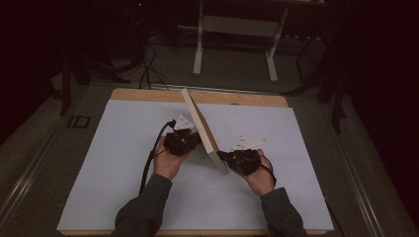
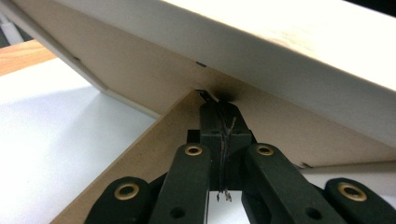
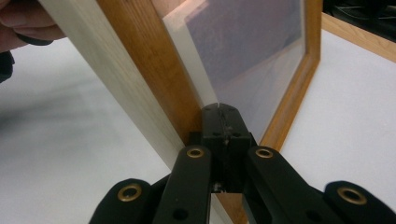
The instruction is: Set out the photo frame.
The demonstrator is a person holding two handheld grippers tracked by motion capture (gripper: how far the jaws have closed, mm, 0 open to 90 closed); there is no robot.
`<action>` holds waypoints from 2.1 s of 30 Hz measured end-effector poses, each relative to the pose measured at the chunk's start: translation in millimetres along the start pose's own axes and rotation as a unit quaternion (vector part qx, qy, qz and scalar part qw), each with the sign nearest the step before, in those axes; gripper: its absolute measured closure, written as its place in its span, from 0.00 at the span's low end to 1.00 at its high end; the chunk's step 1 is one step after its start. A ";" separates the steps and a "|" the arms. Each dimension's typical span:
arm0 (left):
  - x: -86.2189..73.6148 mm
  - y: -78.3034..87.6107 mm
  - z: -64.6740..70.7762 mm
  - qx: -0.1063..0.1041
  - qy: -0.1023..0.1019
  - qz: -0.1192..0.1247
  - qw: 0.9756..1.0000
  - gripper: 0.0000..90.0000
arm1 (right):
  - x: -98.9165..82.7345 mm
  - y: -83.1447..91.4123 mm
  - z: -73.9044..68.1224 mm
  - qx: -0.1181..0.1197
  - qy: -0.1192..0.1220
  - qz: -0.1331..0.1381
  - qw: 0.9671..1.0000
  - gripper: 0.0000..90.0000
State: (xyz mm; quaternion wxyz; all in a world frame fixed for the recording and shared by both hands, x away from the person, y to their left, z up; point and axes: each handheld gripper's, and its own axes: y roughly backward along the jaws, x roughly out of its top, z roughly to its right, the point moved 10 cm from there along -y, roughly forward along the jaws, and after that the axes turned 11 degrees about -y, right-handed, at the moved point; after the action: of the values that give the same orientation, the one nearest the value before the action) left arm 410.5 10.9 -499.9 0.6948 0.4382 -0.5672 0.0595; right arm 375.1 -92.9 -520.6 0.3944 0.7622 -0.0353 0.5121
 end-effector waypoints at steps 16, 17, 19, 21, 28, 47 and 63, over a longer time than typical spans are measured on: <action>-3.0 4.6 9.9 -0.022 0.004 0.006 1.000 1.00 | -0.3 -1.6 -4.6 0.003 0.007 -0.001 1.000 1.00; -2.9 4.6 9.8 -0.023 0.004 0.007 1.000 1.00 | -0.2 -1.7 -4.8 0.004 0.008 -0.001 1.000 1.00; -2.5 4.0 9.3 -0.028 0.008 0.010 1.000 1.00 | -0.2 -1.7 -5.1 0.003 0.009 -0.002 1.000 1.00; -1.7 3.3 8.9 -0.031 0.011 0.012 0.999 1.00 | -0.2 -1.9 -5.9 0.003 0.010 -0.002 1.000 1.00; -1.0 2.4 7.4 -0.033 0.011 0.014 0.999 1.00 | -0.4 -3.2 -7.7 0.006 0.010 -0.003 1.000 1.00; 0.3 0.8 0.8 -0.047 0.020 0.025 0.998 1.00 | -5.9 -13.2 -21.5 0.026 0.020 -0.017 0.999 1.00; -1.7 0.4 -2.9 -0.055 0.037 0.034 0.997 0.97 | -6.3 -15.3 -22.8 0.026 0.020 -0.015 0.999 1.00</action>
State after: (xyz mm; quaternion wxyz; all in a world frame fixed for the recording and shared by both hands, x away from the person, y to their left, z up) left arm 411.8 13.7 -501.0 0.7359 0.3770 -0.5583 0.0680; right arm 361.9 -70.1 -530.6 0.3827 0.7626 -0.0024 0.5215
